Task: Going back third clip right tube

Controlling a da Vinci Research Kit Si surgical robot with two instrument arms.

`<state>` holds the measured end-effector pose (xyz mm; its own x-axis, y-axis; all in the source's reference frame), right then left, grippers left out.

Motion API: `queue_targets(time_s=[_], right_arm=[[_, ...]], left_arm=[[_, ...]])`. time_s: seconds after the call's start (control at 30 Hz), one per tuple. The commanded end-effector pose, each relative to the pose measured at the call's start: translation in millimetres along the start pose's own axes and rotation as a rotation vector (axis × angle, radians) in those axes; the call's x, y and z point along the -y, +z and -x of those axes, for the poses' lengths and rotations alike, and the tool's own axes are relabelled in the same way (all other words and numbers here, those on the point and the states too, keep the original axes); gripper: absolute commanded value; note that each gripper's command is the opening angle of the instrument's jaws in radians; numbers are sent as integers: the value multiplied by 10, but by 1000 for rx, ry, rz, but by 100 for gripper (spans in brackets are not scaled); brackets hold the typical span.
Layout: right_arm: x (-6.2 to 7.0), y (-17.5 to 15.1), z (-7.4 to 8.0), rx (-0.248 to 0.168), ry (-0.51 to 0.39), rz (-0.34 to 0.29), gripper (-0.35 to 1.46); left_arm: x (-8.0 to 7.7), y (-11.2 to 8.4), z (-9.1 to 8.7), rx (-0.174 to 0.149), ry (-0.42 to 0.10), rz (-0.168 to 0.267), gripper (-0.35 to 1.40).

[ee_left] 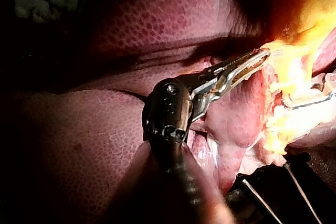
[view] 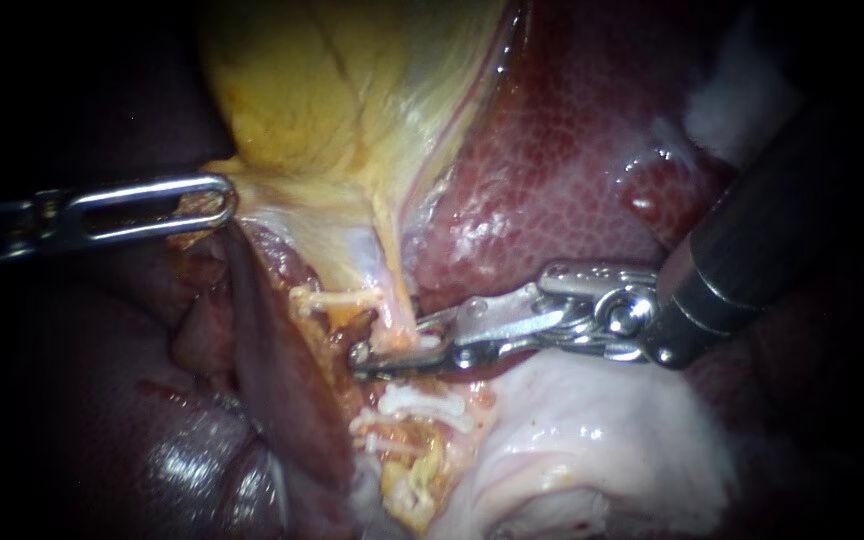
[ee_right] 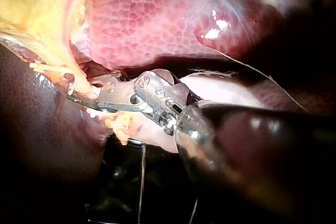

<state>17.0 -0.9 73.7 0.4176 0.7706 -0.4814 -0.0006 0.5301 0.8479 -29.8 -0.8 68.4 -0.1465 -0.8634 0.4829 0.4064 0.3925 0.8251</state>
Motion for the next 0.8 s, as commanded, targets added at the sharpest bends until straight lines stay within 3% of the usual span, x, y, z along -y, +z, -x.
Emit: queue_targets(time_s=[0.03, 0.17, 0.27, 0.33, 0.53, 0.8], right_arm=[[0, 0, 0, 0, 1, 0, -35], [1, 1, -1, 1, 1, -3, -31], [-1, 3, -3, -19, -37, 48, 39], [-6, 3, -6, -27, -63, 72, 58], [-10, -14, -2, -29, -102, 89, 60], [10, -60, -9, -26, -144, 92, 60]], left_arm=[[0, 0, 0, 0, 0, 0, -35], [0, 0, 0, 0, 0, 0, -35], [0, 0, 0, 0, 0, 0, -35], [1, 0, 0, 0, 0, 0, -35], [1, -1, 0, 0, 0, 1, -35], [2, -1, -1, 1, 0, 1, -35]])
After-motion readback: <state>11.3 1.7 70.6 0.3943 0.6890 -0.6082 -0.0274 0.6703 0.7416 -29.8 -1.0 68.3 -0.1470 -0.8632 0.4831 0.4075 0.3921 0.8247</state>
